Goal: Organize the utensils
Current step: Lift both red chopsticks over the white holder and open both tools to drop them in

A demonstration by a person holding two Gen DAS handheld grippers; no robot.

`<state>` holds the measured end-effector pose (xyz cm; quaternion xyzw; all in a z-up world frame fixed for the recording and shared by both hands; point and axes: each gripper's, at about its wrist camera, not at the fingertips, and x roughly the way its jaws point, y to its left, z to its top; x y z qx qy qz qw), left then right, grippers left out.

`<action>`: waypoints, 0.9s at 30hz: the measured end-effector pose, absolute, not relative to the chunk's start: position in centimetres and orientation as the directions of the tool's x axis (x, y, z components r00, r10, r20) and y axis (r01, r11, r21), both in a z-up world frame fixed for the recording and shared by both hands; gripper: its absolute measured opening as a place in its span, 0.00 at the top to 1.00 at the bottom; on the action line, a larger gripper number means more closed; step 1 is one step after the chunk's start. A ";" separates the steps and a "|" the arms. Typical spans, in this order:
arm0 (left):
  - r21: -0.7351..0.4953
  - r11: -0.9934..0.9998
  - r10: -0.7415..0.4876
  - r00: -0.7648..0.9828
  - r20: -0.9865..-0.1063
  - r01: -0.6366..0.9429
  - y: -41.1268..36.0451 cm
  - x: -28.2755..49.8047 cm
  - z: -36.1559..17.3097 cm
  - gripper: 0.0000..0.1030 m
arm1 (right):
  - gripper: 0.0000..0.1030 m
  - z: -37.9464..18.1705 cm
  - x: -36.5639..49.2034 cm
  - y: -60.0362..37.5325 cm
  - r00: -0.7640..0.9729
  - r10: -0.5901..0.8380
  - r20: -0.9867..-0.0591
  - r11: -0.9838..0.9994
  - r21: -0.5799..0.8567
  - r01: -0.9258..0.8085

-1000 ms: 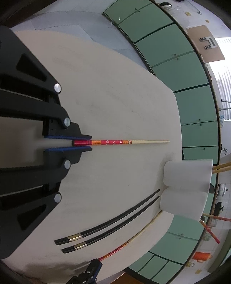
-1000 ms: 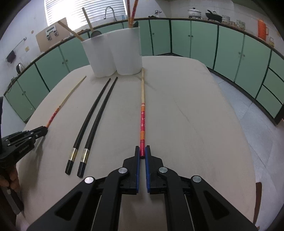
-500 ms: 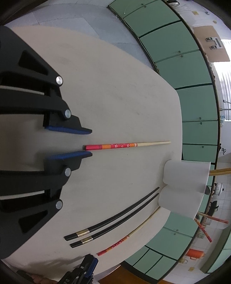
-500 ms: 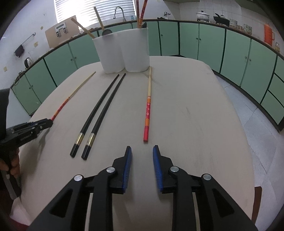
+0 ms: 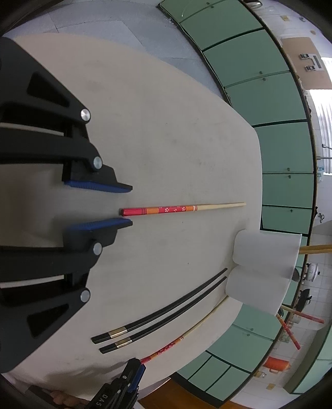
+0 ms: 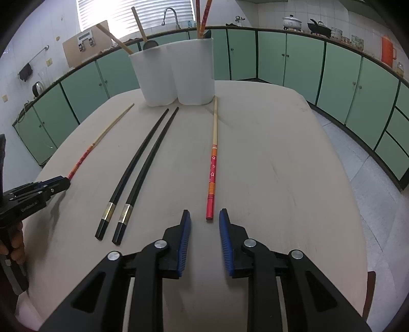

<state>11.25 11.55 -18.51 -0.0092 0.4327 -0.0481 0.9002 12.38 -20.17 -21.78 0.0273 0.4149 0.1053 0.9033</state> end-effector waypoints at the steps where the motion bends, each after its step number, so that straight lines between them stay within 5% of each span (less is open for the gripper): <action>1: -0.057 0.995 -0.094 0.621 -0.778 0.079 11.5 11.2 -18.5 0.79 | 0.77 -21.8 12.4 -20.2 0.633 0.215 -0.743 0.976 0.140 -0.167; 14: 0.032 0.995 -0.031 0.625 -0.780 0.090 9.9 11.7 -18.5 0.85 | 0.77 -21.8 13.0 -20.2 0.626 0.213 -0.750 0.976 0.138 -0.167; 18: 0.055 0.994 -0.014 0.629 -0.777 0.091 9.4 11.8 -18.6 0.93 | 0.94 -21.8 13.2 -20.3 0.625 0.208 -0.753 0.978 0.137 -0.160; 27: 0.057 0.994 -0.013 0.625 -0.781 0.092 9.5 11.1 -17.5 0.95 | 0.94 -20.4 11.5 -20.3 0.663 0.158 -0.732 0.983 0.056 -0.172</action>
